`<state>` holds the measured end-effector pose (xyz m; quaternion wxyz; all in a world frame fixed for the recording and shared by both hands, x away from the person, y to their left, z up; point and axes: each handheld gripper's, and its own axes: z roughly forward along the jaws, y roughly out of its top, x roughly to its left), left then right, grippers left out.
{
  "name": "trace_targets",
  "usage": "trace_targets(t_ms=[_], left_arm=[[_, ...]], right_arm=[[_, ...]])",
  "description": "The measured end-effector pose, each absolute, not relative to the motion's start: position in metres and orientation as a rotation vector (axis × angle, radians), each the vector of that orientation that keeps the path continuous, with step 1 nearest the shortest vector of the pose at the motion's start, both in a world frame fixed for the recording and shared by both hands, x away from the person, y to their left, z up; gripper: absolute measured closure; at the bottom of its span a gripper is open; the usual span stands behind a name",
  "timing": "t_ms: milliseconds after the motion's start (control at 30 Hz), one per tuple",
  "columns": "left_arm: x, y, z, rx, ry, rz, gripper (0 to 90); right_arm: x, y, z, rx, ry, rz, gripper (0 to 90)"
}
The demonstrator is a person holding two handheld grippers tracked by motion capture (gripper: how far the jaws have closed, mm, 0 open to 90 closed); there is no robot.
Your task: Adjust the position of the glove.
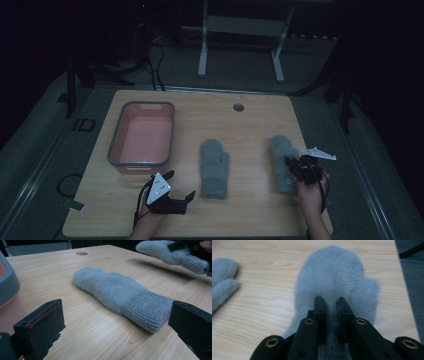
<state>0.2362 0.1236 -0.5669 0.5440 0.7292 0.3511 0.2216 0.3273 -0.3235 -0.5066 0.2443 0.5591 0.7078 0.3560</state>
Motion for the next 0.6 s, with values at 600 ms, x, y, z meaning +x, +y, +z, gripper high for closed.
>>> trace_targets(t_ms=[600], left_arm=[[0.236, 0.123, -0.566, 1.734, 0.827, 0.532, 0.7]], right_arm=[[0.329, -0.324, -0.544, 1.586, 1.936, 0.855, 71.7]])
